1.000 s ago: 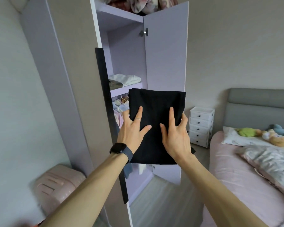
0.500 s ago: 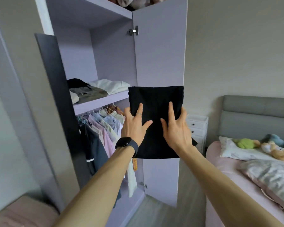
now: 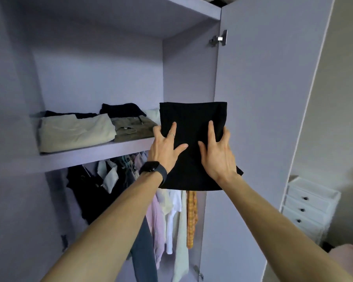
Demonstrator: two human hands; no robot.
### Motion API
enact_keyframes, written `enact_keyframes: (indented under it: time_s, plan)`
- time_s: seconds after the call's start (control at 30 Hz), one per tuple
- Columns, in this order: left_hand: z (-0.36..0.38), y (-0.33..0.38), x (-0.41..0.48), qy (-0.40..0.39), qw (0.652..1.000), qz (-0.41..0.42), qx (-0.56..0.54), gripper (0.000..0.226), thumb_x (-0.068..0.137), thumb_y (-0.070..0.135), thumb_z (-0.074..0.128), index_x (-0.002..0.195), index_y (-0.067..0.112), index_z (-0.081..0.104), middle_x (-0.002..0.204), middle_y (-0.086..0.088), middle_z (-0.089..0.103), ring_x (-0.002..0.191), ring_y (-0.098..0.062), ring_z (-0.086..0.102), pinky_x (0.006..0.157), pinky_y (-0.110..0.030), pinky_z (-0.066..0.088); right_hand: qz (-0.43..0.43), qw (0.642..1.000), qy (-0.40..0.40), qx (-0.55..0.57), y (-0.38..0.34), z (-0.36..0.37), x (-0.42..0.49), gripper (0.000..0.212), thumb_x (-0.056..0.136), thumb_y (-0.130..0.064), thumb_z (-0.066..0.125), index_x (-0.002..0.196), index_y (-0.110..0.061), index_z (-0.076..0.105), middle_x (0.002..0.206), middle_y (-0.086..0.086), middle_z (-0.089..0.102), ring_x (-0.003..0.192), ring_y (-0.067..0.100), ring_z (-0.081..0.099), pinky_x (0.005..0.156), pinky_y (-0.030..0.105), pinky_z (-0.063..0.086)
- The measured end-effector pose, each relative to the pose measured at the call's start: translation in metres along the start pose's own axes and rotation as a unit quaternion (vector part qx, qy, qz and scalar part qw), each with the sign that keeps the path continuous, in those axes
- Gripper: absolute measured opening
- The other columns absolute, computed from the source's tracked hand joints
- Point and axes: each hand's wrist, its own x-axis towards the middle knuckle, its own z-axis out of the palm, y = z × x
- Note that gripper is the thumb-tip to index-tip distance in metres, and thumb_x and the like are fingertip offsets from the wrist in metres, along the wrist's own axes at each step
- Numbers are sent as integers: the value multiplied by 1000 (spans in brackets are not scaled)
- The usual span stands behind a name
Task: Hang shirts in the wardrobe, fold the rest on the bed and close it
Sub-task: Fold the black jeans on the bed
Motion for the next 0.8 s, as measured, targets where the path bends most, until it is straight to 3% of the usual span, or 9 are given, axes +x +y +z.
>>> enact_keyframes:
  time_s: [0.17, 0.27, 0.57, 0.8]
  plan:
    - [2, -41, 52, 22, 999, -15, 24, 81, 93, 54, 60, 158, 28, 19, 146, -15, 20, 116, -33, 57, 95, -43, 53, -37, 999, -7, 27, -10, 49, 58, 66, 105, -42, 41, 159, -21, 9, 152, 21, 17, 100, 39, 63, 72, 47, 57]
    - [-2, -76, 98, 43, 998, -26, 40, 82, 92, 54, 61, 158, 27, 20, 145, -14, 20, 111, -34, 58, 91, -43, 53, -76, 996, 1, 44, -26, 86, 107, 66, 105, -41, 43, 159, -17, 13, 151, 24, 19, 104, 40, 62, 77, 46, 57]
    - [-14, -171, 233, 96, 993, -48, 53, 83, 91, 52, 64, 157, 25, 23, 140, -11, 24, 115, -31, 55, 95, -42, 51, -112, 990, -8, 89, -76, 186, 253, 67, 105, -44, 42, 159, -21, 12, 153, 21, 15, 96, 39, 64, 75, 42, 54]
    - [-40, -242, 308, 107, 988, -70, 85, 82, 89, 49, 68, 156, 25, 27, 144, -10, 25, 123, -32, 52, 101, -37, 46, -121, 981, -44, 142, -133, 258, 333, 67, 105, -44, 41, 160, -20, 11, 152, 19, 16, 104, 37, 61, 91, 45, 51]
